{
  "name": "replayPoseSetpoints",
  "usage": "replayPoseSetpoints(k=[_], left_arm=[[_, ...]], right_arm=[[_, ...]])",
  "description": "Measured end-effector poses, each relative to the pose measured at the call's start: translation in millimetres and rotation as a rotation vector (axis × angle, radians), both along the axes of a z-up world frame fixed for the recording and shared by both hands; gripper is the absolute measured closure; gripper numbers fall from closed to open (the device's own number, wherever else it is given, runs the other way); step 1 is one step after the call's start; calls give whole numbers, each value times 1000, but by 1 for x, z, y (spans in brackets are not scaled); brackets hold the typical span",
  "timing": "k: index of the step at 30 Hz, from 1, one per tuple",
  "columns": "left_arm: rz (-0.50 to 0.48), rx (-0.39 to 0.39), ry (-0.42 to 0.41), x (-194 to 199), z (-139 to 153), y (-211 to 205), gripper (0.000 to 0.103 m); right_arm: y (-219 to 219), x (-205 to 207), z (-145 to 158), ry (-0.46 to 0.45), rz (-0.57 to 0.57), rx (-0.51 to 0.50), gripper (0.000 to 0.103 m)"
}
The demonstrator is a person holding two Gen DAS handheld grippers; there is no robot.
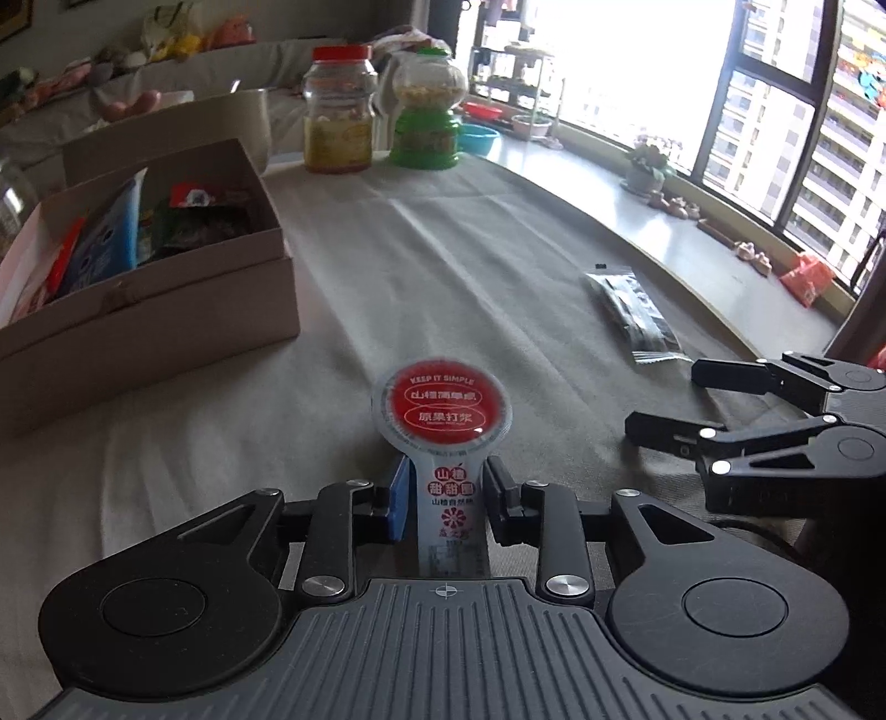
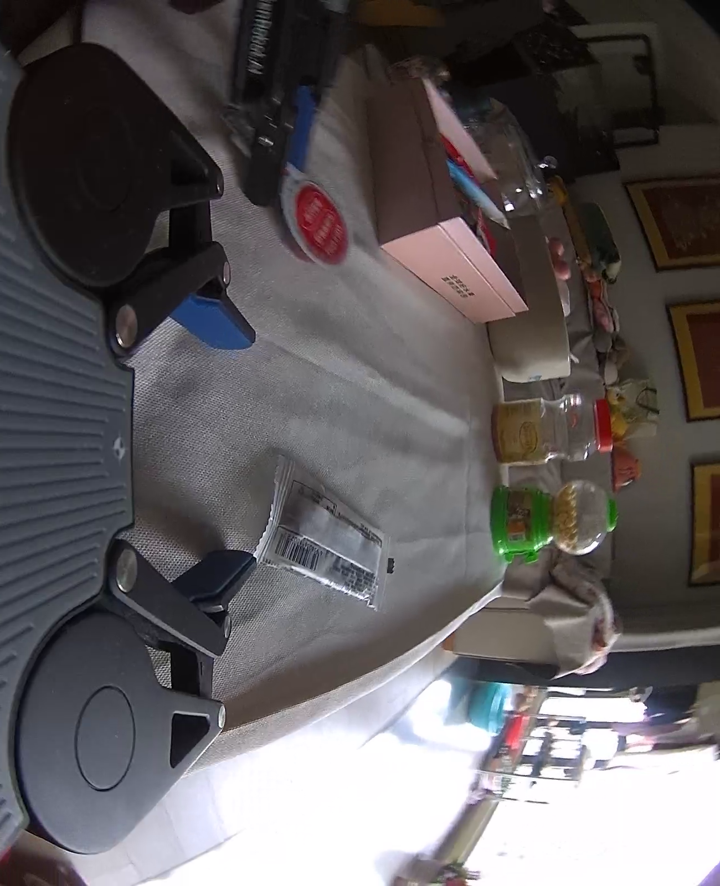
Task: Organize snacks
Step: 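Grasp the clear dark snack-stick packet with the right tool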
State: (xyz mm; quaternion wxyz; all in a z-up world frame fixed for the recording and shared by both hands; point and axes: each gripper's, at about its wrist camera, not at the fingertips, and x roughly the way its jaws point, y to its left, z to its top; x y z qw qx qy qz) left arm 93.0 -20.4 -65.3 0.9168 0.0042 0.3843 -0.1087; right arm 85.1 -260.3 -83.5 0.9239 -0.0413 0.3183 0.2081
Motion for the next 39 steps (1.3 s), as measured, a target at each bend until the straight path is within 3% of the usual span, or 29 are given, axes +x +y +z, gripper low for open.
replayPoseSetpoints(k=[2,6,8,12,15,17,28,33,37,39], left_arm=[[-17,30,-8,5,-2,-7,67],[-18,14,-3,11,-4,-10,57],[-28,-12,7,13,-4,-10,42],[-86,-15,28,16,-4,-15,27],[-90,-54,52,22,-1,-7,29],[-48,-89,41,24,2,1,37],[-91,1,-7,59,-4,-8,36],[-146,45,-29,55,-7,-9,35],[-111,8,-31,48,-7,-3,36],[-95,-17,-23,42,-6,2,36]], right_arm=[[5,-1,1,-10,5,-33,19],[-4,3,1,8,14,15,17],[-4,3,1,7,18,15,16],[-4,2,0,9,26,18,14],[-4,2,0,9,26,23,14],[-5,1,0,9,25,25,14],[-6,2,0,11,38,23,13],[-18,9,3,84,74,124,0],[-26,20,7,165,62,215,0],[-20,18,6,148,66,181,0]])
